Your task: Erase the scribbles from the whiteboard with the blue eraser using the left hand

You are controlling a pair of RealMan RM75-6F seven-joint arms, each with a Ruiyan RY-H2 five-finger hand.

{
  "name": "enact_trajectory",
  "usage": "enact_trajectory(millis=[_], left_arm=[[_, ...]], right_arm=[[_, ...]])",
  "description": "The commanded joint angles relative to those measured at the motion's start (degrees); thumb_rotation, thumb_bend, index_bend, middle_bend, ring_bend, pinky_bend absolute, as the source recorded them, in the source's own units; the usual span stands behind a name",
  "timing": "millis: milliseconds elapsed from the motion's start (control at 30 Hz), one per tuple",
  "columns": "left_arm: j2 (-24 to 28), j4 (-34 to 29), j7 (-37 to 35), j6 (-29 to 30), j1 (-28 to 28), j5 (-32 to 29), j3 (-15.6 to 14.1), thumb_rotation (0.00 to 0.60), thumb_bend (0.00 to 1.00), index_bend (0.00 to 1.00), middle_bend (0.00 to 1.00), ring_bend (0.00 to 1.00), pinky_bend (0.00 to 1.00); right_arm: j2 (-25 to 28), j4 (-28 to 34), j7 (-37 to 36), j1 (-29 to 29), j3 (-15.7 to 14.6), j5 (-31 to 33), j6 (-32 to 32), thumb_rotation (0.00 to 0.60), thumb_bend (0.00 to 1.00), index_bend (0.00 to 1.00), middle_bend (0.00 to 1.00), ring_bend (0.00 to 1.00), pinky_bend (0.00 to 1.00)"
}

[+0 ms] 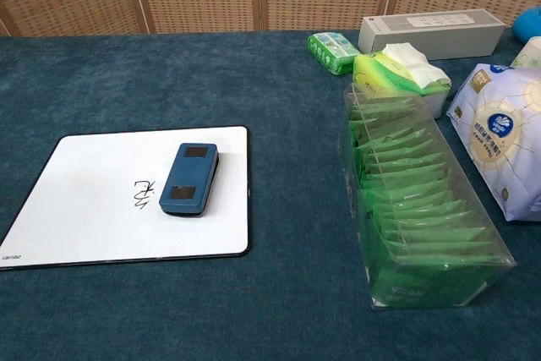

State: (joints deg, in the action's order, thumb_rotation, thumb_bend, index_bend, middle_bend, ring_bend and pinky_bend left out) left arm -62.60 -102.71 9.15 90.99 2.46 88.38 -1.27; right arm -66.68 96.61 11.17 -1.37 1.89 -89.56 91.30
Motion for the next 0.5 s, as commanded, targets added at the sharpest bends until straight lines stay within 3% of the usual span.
enact_trajectory(millis=[33, 500], left_arm=[[0.0, 0.0, 0.0, -0.1, 0.0, -0.1, 0.0, 0.600, 0.37, 0.23, 0.14, 0.05, 0.00], [-0.1, 0.7, -0.5, 0.6, 0.6, 0.8, -0.4, 0.600, 0.37, 0.23, 0.14, 0.05, 0.01]], right_arm=[[-0.1, -0.1, 0.0, 0.1, 0.0, 0.1, -0.2, 0.600, 0.23, 0.15, 0.10, 0.00, 0.03], [0.0, -0.6, -0.9, -0.3, 0.0, -0.2, 0.4, 0.600, 0.23, 0.15, 0.10, 0.00, 0.03]])
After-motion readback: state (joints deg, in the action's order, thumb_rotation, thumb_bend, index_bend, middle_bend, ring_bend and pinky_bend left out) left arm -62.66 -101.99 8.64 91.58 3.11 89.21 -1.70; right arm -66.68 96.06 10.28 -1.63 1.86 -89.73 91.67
